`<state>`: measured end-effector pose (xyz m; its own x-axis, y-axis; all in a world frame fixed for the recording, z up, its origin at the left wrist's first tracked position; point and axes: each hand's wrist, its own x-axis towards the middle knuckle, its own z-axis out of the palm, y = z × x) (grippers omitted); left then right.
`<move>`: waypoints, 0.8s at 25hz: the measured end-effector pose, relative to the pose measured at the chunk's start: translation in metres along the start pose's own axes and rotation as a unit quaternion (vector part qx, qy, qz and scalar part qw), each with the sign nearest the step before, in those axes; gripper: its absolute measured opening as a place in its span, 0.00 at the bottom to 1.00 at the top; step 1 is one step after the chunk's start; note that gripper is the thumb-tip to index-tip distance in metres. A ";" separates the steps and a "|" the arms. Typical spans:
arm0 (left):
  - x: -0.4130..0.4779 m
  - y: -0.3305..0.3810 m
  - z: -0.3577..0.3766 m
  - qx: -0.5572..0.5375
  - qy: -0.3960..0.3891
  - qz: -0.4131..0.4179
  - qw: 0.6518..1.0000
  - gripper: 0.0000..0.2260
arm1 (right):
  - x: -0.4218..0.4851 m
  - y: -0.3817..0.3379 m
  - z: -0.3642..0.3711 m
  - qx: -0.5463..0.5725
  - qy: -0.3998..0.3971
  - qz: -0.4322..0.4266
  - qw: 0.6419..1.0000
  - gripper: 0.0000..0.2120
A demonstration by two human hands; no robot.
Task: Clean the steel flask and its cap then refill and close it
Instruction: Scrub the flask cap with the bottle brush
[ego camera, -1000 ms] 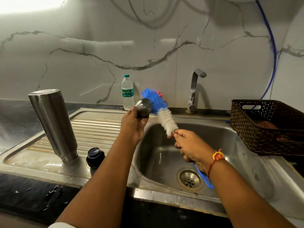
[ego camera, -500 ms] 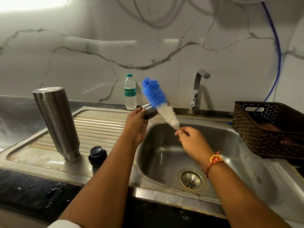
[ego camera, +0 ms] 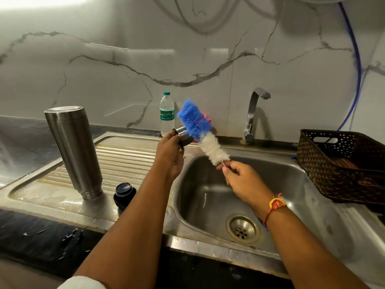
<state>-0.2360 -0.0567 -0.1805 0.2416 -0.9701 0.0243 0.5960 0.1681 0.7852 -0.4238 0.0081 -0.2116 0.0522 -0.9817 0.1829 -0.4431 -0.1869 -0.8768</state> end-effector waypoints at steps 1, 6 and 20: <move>0.000 0.001 0.000 -0.005 -0.003 0.004 1.000 0.09 | 0.000 0.001 0.000 -0.010 0.000 -0.003 1.000 0.10; -0.009 -0.007 0.004 0.103 -0.055 0.010 0.993 0.11 | 0.000 0.000 0.003 -0.056 -0.002 -0.003 0.998 0.10; 0.000 -0.002 -0.003 0.046 -0.051 0.039 0.997 0.09 | -0.011 -0.010 0.001 -0.051 -0.056 0.028 0.997 0.12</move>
<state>-0.2346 -0.0568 -0.1835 0.2023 -0.9684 0.1460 0.5047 0.2308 0.8319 -0.4192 0.0208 -0.2047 0.1218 -0.9894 0.0788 -0.5359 -0.1324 -0.8338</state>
